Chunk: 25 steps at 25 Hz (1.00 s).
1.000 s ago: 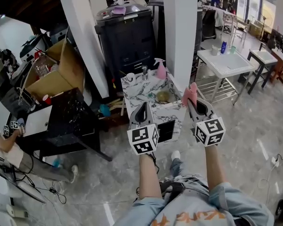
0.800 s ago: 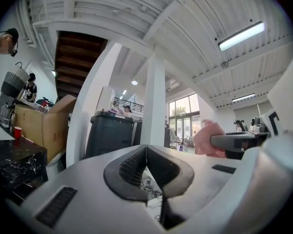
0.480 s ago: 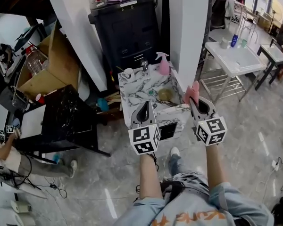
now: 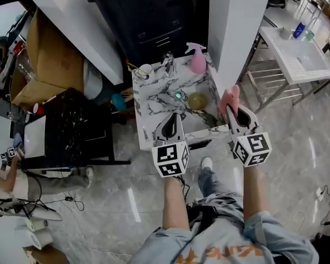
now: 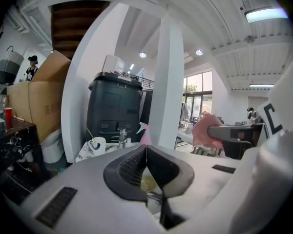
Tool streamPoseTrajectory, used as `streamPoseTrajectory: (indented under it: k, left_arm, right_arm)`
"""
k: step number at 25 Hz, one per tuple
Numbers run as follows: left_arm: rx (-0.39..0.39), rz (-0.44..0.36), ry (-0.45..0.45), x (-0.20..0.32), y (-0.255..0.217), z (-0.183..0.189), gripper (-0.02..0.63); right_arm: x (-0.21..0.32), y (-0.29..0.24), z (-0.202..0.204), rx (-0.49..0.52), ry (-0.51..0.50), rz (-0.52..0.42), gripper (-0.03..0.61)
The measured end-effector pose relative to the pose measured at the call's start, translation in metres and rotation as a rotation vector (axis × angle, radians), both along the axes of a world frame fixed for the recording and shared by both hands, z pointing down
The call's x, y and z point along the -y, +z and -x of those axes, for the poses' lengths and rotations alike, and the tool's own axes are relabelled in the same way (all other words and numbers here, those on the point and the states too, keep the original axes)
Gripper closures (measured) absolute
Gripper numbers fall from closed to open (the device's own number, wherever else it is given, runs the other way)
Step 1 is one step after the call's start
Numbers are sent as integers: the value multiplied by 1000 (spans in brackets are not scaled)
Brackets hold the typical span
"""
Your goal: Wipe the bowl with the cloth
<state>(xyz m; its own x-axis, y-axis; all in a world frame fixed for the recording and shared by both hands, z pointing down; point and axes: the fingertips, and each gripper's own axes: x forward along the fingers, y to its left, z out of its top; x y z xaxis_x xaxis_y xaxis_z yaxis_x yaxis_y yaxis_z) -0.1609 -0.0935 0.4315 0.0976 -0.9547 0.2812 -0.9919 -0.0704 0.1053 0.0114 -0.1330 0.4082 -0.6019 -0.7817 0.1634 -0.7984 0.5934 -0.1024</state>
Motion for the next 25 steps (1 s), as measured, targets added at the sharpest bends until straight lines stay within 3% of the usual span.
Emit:
streamPoseTrajectory:
  k: [11,15,25]
  left_arm:
    - [51,142,66,92,40,-30,591]
    - [37,185,72,99,58,-26,591]
    - [-13,318,188,122,107,-17,589]
  right_arm:
    - [94,41,-34,99,43,105,529]
    - [102,58,-23,99,25,139,529]
    - [123,74,16,35,11,161,529]
